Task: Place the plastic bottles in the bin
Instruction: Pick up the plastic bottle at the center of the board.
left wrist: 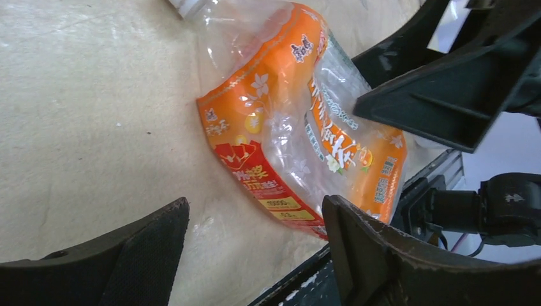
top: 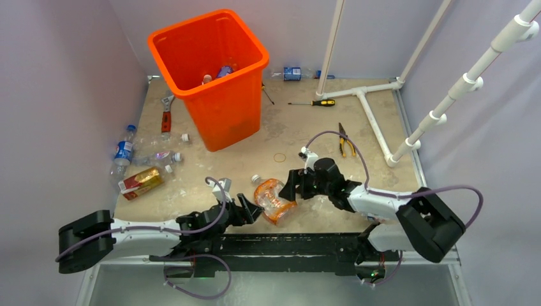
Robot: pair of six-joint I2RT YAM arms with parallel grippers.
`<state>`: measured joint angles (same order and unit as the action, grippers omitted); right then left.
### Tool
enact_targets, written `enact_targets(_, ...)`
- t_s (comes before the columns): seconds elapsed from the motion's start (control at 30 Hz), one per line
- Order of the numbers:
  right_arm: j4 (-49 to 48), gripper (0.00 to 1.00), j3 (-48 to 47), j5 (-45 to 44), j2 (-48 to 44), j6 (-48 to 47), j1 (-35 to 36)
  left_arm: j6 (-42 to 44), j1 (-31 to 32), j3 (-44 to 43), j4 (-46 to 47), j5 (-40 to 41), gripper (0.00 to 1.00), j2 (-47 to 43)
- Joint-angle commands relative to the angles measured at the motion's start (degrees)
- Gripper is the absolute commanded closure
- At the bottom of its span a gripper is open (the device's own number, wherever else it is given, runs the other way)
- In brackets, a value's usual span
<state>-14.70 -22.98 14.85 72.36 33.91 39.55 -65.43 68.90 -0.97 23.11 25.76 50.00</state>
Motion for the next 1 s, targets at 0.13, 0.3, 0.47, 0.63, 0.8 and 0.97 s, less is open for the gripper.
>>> enact_targets(0.13, -10.59, 0.26, 1.39, 5.79, 6.63, -0.69, -0.35, 1.09, -0.96, -0.57, 14.17, -6.47, 0.33, 11.81)
enact_targets(0.3, -13.15, 0.46, 2.89, 8.45, 6.19, 0.17, -0.35, 2.78, -1.05, -1.27, 21.23, -8.23, 0.44, 17.36)
enact_targets(0.47, -15.94, 0.68, 5.00, 11.00, 2.96, 2.18, -0.35, 4.62, -1.05, -1.77, 24.99, -9.20, 0.49, 18.60)
enact_targets(0.63, -17.08, 0.87, 6.25, 12.04, -4.72, 3.25, -0.37, 6.69, -1.05, -1.50, 23.28, -8.24, 0.35, 12.37)
enact_targets(0.8, -15.60, 0.98, 6.15, 11.45, -13.25, 3.12, -0.36, 8.71, -1.05, -1.62, 16.51, -5.74, 0.25, 1.98)
enact_targets(0.97, -16.20, 1.00, 7.66, 11.06, -18.85, 3.62, -0.36, 9.65, -1.05, -0.89, 14.91, -4.67, 0.21, -4.37)
